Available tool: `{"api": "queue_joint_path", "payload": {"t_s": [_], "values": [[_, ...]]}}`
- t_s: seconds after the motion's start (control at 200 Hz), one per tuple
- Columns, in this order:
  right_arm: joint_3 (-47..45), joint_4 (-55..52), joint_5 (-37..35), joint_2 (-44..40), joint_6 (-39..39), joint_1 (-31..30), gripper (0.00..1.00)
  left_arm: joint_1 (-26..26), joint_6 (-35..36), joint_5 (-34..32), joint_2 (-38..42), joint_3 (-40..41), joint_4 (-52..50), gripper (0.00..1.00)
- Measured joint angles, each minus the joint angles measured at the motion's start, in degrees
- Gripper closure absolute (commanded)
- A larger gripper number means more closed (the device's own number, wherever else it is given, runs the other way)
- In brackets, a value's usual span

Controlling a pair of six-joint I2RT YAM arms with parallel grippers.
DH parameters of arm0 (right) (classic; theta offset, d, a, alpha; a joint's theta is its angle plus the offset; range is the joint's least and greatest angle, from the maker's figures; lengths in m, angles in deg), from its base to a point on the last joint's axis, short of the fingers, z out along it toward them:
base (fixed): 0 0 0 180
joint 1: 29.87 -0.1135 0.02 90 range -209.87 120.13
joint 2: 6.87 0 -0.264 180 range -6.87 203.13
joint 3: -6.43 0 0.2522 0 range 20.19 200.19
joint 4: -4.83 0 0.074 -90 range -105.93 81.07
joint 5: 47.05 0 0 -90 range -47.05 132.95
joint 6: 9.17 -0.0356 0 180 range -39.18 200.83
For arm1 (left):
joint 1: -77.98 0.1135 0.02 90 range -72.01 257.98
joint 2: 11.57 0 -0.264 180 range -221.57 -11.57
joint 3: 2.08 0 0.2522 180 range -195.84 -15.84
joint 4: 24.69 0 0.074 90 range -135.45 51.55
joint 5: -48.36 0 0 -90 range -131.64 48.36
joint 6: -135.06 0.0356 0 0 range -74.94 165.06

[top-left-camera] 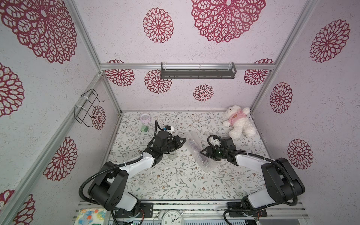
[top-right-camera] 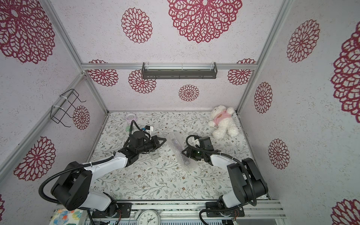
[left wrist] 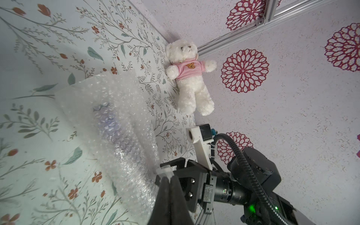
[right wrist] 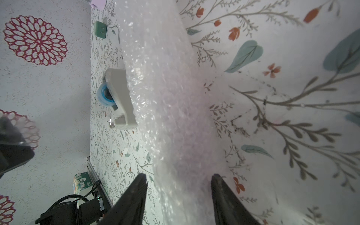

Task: Wrap wine bottles in bubble wrap
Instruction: Adjust the bubble wrap at the center of the board, then stick the tape on the bubble wrap.

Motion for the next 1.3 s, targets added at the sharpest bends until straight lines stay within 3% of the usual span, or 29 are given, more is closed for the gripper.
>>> {"api": "queue_joint_path", "payload": {"t_s": [0.15, 0.265, 0.5, 0.896, 1.136, 1.301], "values": [[-1.31, 0.59, -0.17, -0.09, -0.02, -0.72, 0.51, -3.52, -1.42, -3.87, -4.04, -3.17, 1.84, 1.0], [-2.03, 0.46, -0.94, -1.86, -0.04, -1.81, 0.44, -5.07, -2.32, -6.01, -6.67, -5.46, 2.16, 1.0], [-2.38, -0.39, -2.58, -8.81, 1.29, -2.8, 0.42, -6.45, -3.1, -8.57, -11.34, -10.64, 1.38, 1.0], [-7.1, 7.82, 1.16, -7.23, -1.51, -2.89, 0.47, -8.2, -3.96, -8.61, -19.26, -17.09, -4.0, 1.0], [-7.63, 10.49, 2.23, -7.21, -2.64, -3.19, 0.47, -10.88, -3.65, -10.19, -19.89, -18.58, -9.68, 1.0], [-8.17, 11.37, 2.56, -7.19, -3.02, -3.19, 0.56, -12.68, -3.74, -12.39, -19.89, -17.94, -12.02, 1.0]]}}
